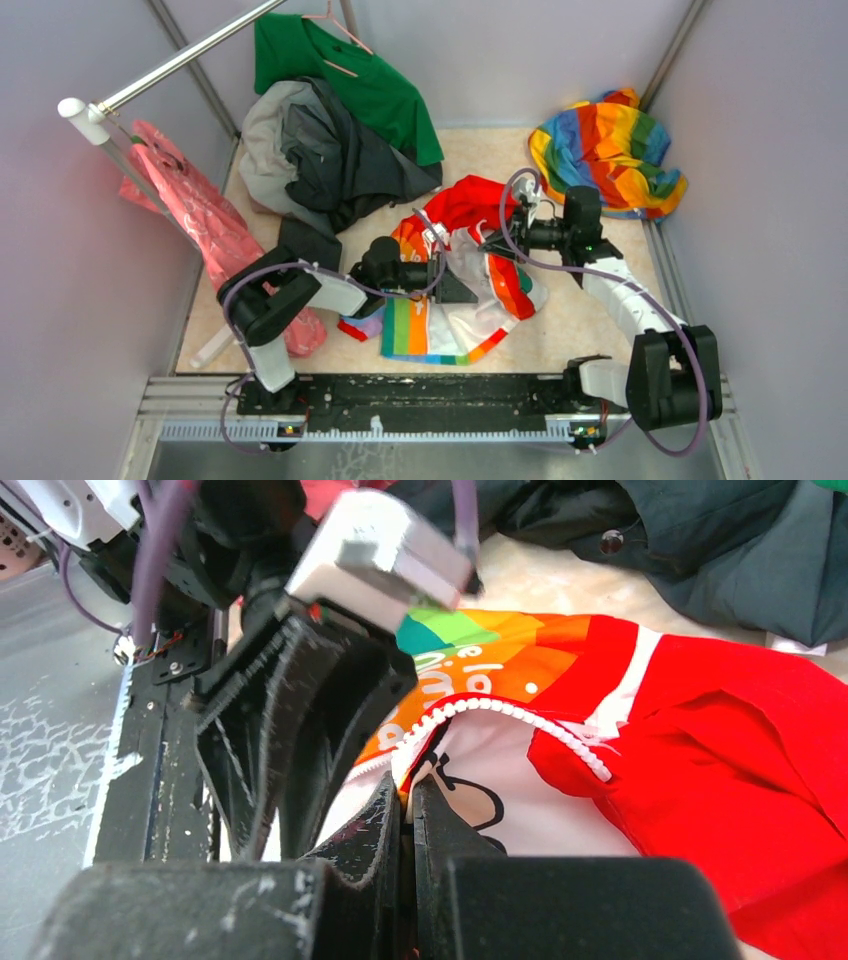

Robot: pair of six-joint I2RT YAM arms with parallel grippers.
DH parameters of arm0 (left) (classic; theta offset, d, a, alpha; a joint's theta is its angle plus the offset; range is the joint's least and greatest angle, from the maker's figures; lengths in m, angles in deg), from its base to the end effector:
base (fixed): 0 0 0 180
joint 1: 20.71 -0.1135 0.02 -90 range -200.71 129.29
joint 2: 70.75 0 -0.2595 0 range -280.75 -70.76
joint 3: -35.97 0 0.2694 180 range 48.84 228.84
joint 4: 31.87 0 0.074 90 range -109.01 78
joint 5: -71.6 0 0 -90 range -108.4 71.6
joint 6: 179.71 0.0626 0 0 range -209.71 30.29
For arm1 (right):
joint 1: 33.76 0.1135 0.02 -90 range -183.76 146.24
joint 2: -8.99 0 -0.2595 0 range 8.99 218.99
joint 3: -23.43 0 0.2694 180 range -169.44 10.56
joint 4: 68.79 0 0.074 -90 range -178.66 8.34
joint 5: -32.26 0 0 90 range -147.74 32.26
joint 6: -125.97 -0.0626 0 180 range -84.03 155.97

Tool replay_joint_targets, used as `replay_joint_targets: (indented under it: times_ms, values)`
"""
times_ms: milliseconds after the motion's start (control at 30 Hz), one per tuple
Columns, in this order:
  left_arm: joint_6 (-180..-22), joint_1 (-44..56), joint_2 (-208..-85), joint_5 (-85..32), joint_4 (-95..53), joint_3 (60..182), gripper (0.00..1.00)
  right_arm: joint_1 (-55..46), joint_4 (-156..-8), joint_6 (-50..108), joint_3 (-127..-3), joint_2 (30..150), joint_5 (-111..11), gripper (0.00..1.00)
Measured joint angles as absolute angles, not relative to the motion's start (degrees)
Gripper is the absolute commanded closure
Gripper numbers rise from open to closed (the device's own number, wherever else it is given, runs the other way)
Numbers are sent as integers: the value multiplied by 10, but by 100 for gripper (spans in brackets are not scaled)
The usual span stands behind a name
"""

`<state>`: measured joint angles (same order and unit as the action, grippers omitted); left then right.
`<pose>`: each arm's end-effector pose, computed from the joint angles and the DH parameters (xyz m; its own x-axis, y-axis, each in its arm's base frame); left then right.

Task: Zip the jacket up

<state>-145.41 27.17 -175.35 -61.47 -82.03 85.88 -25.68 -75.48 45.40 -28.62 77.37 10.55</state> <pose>0.2101 -0.2961 0.1353 -0.8547 0.0454 -0.5172 0.5189 0.0399 -0.8539 0.2615 0.0959 0.2410 -0.2347 -0.0945 -0.9675 -0.9499 0.2337 0.2076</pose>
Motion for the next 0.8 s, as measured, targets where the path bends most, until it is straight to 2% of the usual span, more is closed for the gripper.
replay_joint_targets:
  times_ms: [100, 300, 367, 467, 567, 800]
  values:
    - [-1397, 272, -1707, -597, -827, 844, 61, -257, -757, 460, -286, 774, 116, 100]
    - [-1248, 271, -1629, -542, -880, 788, 33, -257, -762, 471, -289, 774, 143, 100]
    - [-1211, 271, -1627, -525, -926, 765, 27, -257, -765, 474, -289, 773, 152, 100]
    - [-1192, 268, -1650, -515, -1000, 753, 27, -257, -768, 475, -289, 773, 168, 100]
    - [-1202, 262, -1706, -517, -1055, 770, 35, -257, -768, 475, -289, 774, 177, 100]
    - [-1283, 257, -1811, -534, -1058, 845, 40, -257, -770, 475, -289, 774, 186, 100]
